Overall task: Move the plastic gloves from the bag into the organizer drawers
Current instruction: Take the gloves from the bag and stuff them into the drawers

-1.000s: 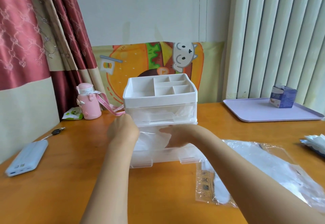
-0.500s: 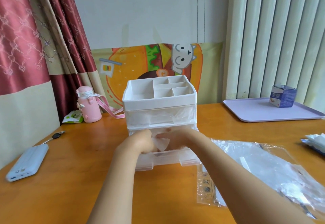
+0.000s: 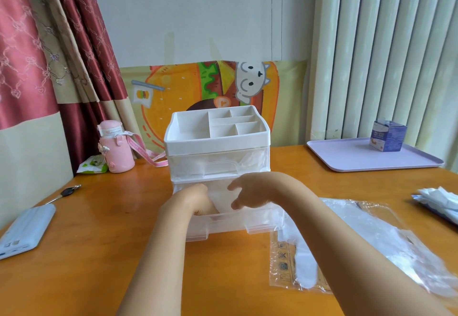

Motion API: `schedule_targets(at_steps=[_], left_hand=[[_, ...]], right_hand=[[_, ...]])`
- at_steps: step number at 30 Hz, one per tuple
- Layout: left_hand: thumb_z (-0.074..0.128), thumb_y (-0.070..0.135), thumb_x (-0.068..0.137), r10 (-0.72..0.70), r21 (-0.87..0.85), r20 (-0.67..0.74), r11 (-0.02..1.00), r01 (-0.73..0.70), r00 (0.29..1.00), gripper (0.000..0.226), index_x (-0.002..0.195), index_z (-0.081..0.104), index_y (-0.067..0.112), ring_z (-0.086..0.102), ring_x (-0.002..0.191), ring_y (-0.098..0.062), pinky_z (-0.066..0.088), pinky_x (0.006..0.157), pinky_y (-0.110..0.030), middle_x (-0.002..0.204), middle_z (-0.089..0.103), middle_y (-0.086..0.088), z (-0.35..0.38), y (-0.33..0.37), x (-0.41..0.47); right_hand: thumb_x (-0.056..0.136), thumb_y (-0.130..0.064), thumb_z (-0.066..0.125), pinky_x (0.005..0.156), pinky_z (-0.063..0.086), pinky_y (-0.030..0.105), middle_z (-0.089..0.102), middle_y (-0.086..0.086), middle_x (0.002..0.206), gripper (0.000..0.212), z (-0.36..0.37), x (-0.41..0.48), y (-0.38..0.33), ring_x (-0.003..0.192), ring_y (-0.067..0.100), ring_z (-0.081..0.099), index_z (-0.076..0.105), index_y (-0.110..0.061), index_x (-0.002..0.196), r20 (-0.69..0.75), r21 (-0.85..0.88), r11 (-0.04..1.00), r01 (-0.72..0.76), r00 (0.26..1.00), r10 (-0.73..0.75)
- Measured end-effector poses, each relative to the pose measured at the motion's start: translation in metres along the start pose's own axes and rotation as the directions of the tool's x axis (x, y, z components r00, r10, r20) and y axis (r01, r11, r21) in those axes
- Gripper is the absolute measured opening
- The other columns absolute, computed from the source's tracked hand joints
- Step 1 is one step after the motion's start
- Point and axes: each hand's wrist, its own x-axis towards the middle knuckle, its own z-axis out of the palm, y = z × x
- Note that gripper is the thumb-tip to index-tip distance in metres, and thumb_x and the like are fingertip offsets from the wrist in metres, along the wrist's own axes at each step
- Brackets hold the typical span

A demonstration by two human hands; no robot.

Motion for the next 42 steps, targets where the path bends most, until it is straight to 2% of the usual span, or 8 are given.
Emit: schedule_targets(at_steps=[10, 13, 16, 21, 25, 30, 36, 42], left_hand=[[0.062, 0.027, 0.09, -0.029, 0.007, -0.021, 1.0, 0.029, 0.999, 0.037, 0.124, 0.058, 0.013, 0.059, 0.099, -0.022, 0.045, 0.077, -0.027, 0.113, 0.061, -0.007, -0.003, 0.001, -0.008], [0.07, 0.038, 0.085, -0.058, -0.077, -0.046, 0.996, 0.054, 0.997, 0.059, 0.134, 0.05, 0.012, 0.055, 0.103, -0.022, 0.042, 0.083, -0.028, 0.125, 0.058, -0.006, -0.016, 0.009, -0.026], [0.071, 0.043, 0.084, -0.05, -0.149, -0.112, 0.988, 0.033, 0.992, 0.05, 0.12, 0.06, 0.009, 0.049, 0.089, -0.021, 0.041, 0.083, -0.031, 0.102, 0.054, -0.004, -0.031, 0.023, -0.048], [0.067, 0.041, 0.086, 0.217, -0.191, -0.483, 0.92, -0.343, 0.848, 0.02, 0.096, 0.067, 0.023, 0.057, 0.097, -0.01, 0.042, 0.082, -0.025, 0.1, 0.06, 0.011, -0.027, 0.064, -0.078], [0.062, 0.039, 0.089, 0.437, -0.22, -0.577, 0.73, -0.646, 0.69, 0.034, 0.058, 0.061, 0.026, 0.061, 0.085, 0.001, 0.045, 0.08, -0.016, 0.087, 0.069, 0.012, 0.008, 0.118, -0.089], [0.061, 0.038, 0.091, 0.589, -0.304, -0.371, 0.653, -0.693, 0.718, 0.04, 0.054, 0.053, 0.027, 0.061, 0.086, -0.004, 0.041, 0.08, -0.014, 0.084, 0.066, 0.008, 0.072, 0.158, -0.089], [0.054, 0.042, 0.095, 0.589, -0.272, -0.262, 0.716, -0.644, 0.765, 0.021, 0.09, 0.062, 0.024, 0.045, 0.098, 0.018, 0.015, 0.081, 0.008, 0.115, 0.054, 0.019, 0.116, 0.161, -0.072], [0.045, 0.046, 0.098, 0.525, -0.104, -0.167, 0.832, -0.544, 0.834, 0.033, 0.127, 0.05, 0.032, 0.035, 0.118, 0.013, -0.012, 0.066, 0.014, 0.137, 0.038, 0.025, 0.131, 0.145, -0.052]], right_hand=[[0.098, -0.004, 0.036, 0.096, 0.041, 0.032, 0.034, 0.011, 0.151, 0.05, 0.001, 0.006, -0.006, 0.131, 0.031, 0.04, 0.032, -0.009, 0.147, 0.037, 0.076, 0.996, -0.039, 0.999, 0.036], [0.1, -0.01, 0.04, 0.103, 0.035, 0.031, 0.042, 0.008, 0.147, 0.043, -0.008, -0.008, 0.0, 0.131, 0.025, 0.042, 0.042, -0.012, 0.143, -0.063, 0.119, 0.993, 0.023, 0.998, -0.016], [0.096, -0.022, 0.055, 0.098, 0.041, 0.027, 0.058, -0.004, 0.132, 0.034, -0.021, -0.03, 0.024, 0.119, 0.014, 0.055, 0.058, -0.024, 0.13, -0.244, 0.28, 0.953, 0.117, 0.969, -0.047], [0.092, -0.028, 0.059, 0.081, 0.055, 0.032, 0.074, 0.0, 0.081, 0.021, -0.024, -0.069, 0.088, 0.076, 0.013, 0.069, 0.072, -0.012, 0.094, -0.464, 0.41, 0.892, 0.19, 0.886, 0.024], [0.092, -0.044, 0.056, 0.055, 0.048, 0.025, 0.059, 0.001, 0.051, 0.04, -0.007, -0.094, 0.147, 0.05, 0.018, 0.063, 0.071, -0.017, 0.067, -0.543, 0.488, 0.873, -0.018, 0.777, 0.319], [0.092, -0.045, 0.054, 0.05, 0.038, 0.023, 0.057, -0.005, 0.044, 0.042, 0.025, -0.114, 0.212, 0.048, 0.015, 0.058, 0.071, -0.016, 0.068, -0.407, 0.547, 0.807, -0.225, 0.771, 0.49], [0.084, -0.008, 0.061, 0.062, 0.047, 0.024, 0.07, 0.001, 0.084, 0.009, 0.07, -0.113, 0.281, 0.076, 0.017, 0.063, 0.068, -0.014, 0.083, -0.285, 0.58, 0.72, -0.381, 0.733, 0.617], [0.08, 0.008, 0.055, 0.07, 0.049, 0.021, 0.06, 0.002, 0.108, 0.046, 0.075, -0.124, 0.296, 0.093, 0.018, 0.058, 0.059, -0.022, 0.114, 0.057, 0.575, 0.679, -0.457, 0.85, 0.523]])
